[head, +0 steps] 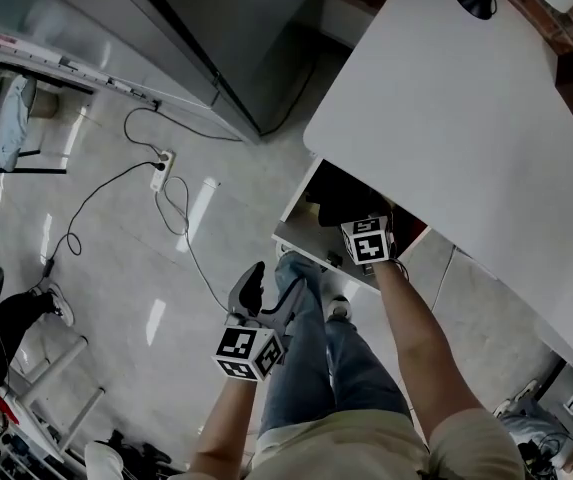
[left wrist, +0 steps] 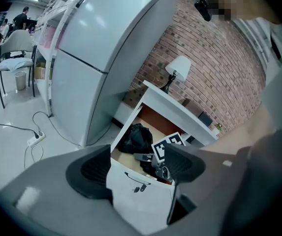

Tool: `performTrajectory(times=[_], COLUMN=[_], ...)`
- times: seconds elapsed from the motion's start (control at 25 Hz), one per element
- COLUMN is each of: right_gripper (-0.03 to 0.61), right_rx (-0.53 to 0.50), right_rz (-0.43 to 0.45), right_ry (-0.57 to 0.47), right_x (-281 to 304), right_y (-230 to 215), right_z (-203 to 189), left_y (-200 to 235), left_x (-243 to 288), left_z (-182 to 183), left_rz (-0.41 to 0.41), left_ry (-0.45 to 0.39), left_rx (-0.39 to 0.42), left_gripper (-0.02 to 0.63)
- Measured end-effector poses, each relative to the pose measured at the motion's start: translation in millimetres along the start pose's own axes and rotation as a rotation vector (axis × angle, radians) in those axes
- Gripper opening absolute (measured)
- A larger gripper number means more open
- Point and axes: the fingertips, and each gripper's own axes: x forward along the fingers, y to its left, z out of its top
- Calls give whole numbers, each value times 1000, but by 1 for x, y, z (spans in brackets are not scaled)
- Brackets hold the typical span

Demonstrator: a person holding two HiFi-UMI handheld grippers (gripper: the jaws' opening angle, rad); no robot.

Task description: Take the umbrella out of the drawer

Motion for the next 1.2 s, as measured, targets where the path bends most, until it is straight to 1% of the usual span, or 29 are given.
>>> performTrajectory(times=[0.08,0.12,0.16,0.24,0.44,0.68,1.0,1.2], right_gripper=[397,379,321,305,245,233,229,229], right_rx=[-6,-12,-19,-37,-84,-102,-117,-128], right_rz=[-17,-16,-14,-15,-7,16,45,76], right_ry=[-21,-24,-25,-23,32,17,-56,-106], right_x=[0,0,0,0,-16,-47,-105,-146], right_y=[0,0,0,-1,4,13,33,41], right_z=[1,1,2,6,4,5,18,29], left_y=[2,2,2,2,-3,-20,-54,-75], left_x=[1,2,2,2,-4,-20,-53,-70], left_z=[-3,-4,-5,-4,-4,2,9,16], left_rz=[3,4,4,6,15,16,9,11], left_ry=[8,10,11,10,0,-31,-86,-118], left_rx=[-5,-6,-6,-5,-11,-5,13,42], left_gripper=[342,342,342,342,342,342,342,342])
